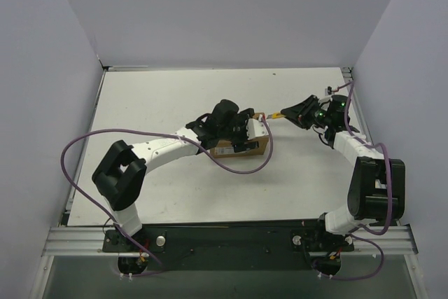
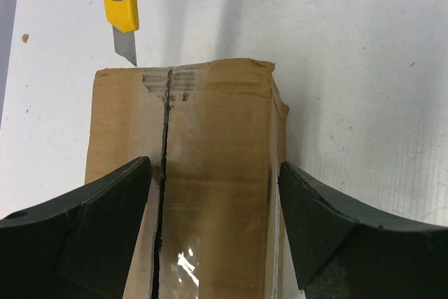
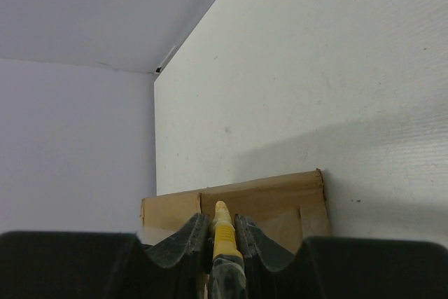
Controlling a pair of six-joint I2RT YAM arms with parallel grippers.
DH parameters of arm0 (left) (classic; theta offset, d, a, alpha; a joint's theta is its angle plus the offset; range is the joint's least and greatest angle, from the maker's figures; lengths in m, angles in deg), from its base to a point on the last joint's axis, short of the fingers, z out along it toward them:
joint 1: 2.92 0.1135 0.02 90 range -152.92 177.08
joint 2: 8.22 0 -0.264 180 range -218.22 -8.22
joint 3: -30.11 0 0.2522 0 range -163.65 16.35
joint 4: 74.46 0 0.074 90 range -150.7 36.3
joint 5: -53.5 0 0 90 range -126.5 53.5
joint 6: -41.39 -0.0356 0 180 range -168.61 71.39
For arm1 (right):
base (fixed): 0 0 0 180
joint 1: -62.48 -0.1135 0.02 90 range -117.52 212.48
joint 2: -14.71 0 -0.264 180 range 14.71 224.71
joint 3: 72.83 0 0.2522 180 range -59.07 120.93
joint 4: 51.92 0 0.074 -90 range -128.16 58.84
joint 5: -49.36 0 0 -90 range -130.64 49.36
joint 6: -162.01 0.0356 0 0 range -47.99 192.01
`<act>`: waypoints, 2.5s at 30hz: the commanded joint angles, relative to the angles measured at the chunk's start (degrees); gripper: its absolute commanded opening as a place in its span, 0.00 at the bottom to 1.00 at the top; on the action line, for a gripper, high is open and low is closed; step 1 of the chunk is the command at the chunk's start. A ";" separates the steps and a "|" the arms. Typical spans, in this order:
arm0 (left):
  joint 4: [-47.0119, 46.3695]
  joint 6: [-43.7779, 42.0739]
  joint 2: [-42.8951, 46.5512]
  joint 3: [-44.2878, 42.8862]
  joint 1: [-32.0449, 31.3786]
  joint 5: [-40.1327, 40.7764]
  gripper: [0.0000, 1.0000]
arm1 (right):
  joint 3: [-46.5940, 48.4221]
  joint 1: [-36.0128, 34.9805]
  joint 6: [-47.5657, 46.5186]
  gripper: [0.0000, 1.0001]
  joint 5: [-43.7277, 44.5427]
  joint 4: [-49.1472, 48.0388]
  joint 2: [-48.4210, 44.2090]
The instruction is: Unpack the express box
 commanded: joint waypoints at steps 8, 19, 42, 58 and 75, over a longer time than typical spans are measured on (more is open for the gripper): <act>-0.15 1.36 -0.98 -3.30 0.09 -0.98 0.82 | -1.50 -0.01 2.51 0.00 -1.38 -7.96 -2.34; -0.06 1.27 -1.16 -3.03 0.27 -1.07 0.82 | -1.85 -0.10 2.34 0.00 -2.34 -8.32 -2.43; 0.29 1.27 -1.51 -3.03 0.53 -1.68 0.81 | -3.17 -0.01 0.94 0.00 -3.31 -7.35 -3.84; -0.41 0.74 -1.25 -2.24 2.02 -1.16 0.80 | -3.78 -0.54 0.15 0.00 -7.79 -8.41 -1.99; -0.23 0.30 -1.51 -2.24 3.34 -2.91 0.79 | 0.69 0.79 -0.47 0.00 -3.84 -10.52 1.87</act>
